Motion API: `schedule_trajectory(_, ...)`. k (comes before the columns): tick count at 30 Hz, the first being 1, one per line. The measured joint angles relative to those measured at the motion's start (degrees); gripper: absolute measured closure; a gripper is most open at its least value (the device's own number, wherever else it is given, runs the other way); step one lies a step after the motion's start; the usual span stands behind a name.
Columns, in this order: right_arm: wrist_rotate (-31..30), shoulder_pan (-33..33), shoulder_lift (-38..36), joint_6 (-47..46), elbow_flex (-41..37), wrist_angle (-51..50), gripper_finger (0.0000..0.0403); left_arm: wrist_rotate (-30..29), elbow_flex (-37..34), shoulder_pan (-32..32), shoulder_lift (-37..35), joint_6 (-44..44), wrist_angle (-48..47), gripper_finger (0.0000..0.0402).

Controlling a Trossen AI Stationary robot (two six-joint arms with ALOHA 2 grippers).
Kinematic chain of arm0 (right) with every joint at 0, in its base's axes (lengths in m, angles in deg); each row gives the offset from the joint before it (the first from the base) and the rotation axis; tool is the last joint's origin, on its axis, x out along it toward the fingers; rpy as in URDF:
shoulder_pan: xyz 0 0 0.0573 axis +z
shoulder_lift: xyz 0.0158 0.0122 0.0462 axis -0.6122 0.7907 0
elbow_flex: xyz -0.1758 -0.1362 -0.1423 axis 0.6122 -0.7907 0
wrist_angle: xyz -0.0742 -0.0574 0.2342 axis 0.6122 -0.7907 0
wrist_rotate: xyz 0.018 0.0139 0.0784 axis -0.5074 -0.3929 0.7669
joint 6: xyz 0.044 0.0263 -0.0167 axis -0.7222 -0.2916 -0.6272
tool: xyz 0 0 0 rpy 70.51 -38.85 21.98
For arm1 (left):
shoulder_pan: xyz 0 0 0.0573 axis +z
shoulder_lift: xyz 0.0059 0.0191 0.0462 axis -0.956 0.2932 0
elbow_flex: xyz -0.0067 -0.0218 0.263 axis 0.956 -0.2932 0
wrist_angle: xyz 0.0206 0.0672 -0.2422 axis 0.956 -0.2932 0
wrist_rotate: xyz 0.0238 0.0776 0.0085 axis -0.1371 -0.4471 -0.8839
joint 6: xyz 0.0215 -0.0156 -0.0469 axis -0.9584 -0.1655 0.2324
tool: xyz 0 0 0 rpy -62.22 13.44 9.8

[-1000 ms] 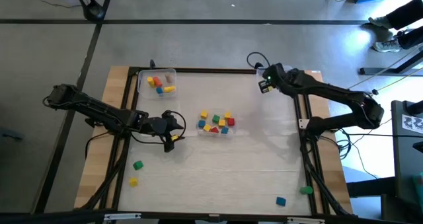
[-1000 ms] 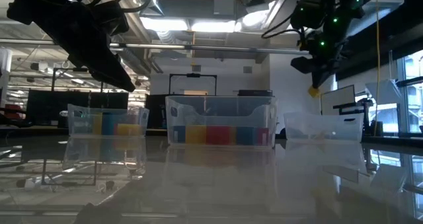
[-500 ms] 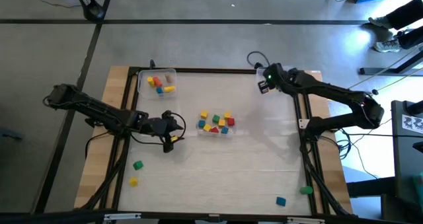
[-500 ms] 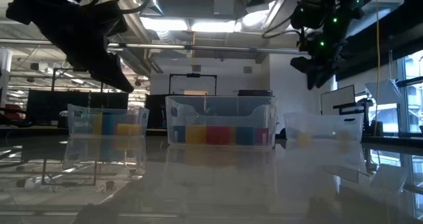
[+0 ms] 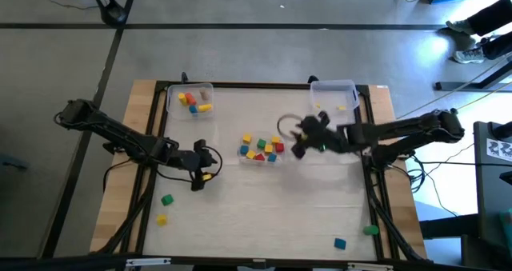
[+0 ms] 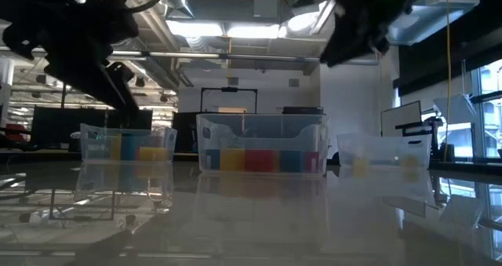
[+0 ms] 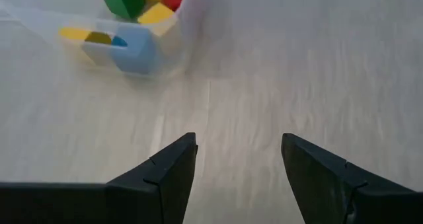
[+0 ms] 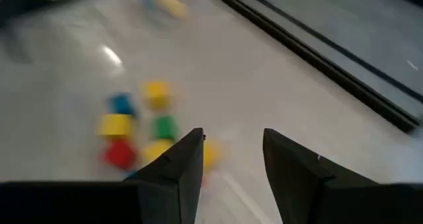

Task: Sort blocks by size
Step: Put the green triangular block into the top right transparent bin

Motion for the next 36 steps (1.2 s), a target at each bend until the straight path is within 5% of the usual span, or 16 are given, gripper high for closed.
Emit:
schedule_trajectory(8, -7.0, 14.0, 5.5, 0.3, 0.0, 6.8, 0.0247, 0.2, 12.0, -5.3, 0.3, 1.0, -13.9, 0.0192)
schedule_trajectory(13, -8.0, 17.0, 10.6, 0.3, 0.0, 8.2, 0.0247, 0.4, 18.6, -11.8, 1.8, 19.1, -35.2, 0.0192)
schedule_trajectory(20, -9.4, 16.8, 15.6, -1.0, 0.0, 12.7, 0.0247, 8.4, 19.0, -22.7, 6.0, 48.7, -48.1, 0.0192)
schedule_trajectory(28, -9.4, 16.8, 16.2, -0.8, 0.0, 13.2, 0.0247, 15.4, 17.6, -30.8, 11.8, 65.3, -49.2, 0.0192)
schedule_trajectory(36, -10.2, 16.8, 16.2, 0.4, 0.0, 13.9, 0.0247, 18.5, 11.0, -34.1, 12.7, 65.0, -35.6, 0.0192)
